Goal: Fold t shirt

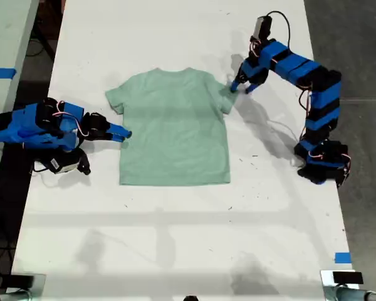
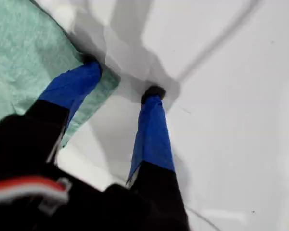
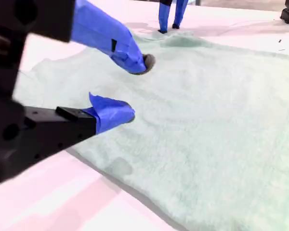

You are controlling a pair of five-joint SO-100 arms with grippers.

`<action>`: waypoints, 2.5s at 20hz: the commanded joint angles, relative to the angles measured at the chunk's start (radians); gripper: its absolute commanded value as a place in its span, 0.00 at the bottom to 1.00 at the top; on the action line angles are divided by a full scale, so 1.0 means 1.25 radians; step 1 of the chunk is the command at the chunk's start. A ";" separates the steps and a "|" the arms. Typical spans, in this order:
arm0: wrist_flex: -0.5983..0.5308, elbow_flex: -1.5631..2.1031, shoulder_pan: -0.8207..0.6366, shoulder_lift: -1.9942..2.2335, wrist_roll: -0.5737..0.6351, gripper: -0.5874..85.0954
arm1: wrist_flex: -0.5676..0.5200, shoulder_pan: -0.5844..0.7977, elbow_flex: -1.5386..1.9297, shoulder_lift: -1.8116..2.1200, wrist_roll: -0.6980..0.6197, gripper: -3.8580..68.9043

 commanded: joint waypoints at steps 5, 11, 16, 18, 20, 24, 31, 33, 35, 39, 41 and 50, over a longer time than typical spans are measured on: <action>0.001 0.005 -0.020 0.005 -0.015 0.16 | 0.010 -0.056 -0.015 0.157 0.042 0.31; 0.001 0.005 -0.020 0.005 -0.015 0.16 | 0.023 -0.047 -0.018 -0.033 0.049 0.12; 0.001 0.005 -0.020 0.005 -0.015 0.16 | 0.038 -0.075 -0.021 0.056 0.058 0.08; 0.001 0.005 -0.020 0.005 -0.015 0.16 | 0.006 -0.137 -0.021 0.144 0.060 0.08; 0.001 0.005 -0.020 0.005 -0.015 0.16 | -0.056 -0.233 -0.021 0.201 0.061 0.08; 0.001 0.005 -0.020 0.005 -0.015 0.16 | -0.225 -0.417 -0.025 0.160 0.058 0.08; 0.001 0.005 -0.020 0.005 -0.015 0.16 | -0.292 -0.502 -0.097 -0.017 0.074 0.12; 0.001 0.005 -0.020 0.005 -0.015 0.16 | -0.275 -0.496 -0.106 0.007 0.061 0.29; 0.001 0.005 -0.020 0.005 -0.015 0.16 | -0.215 -0.459 -0.098 0.102 0.055 0.30; 0.001 0.005 -0.020 0.005 -0.015 0.16 | -0.104 -0.380 0.021 0.383 0.050 0.07; 0.001 0.005 -0.020 0.005 -0.015 0.16 | -0.074 -0.384 0.151 0.550 0.079 0.07; 0.001 0.005 -0.020 0.005 -0.015 0.16 | -0.339 -0.604 1.185 1.377 0.301 0.07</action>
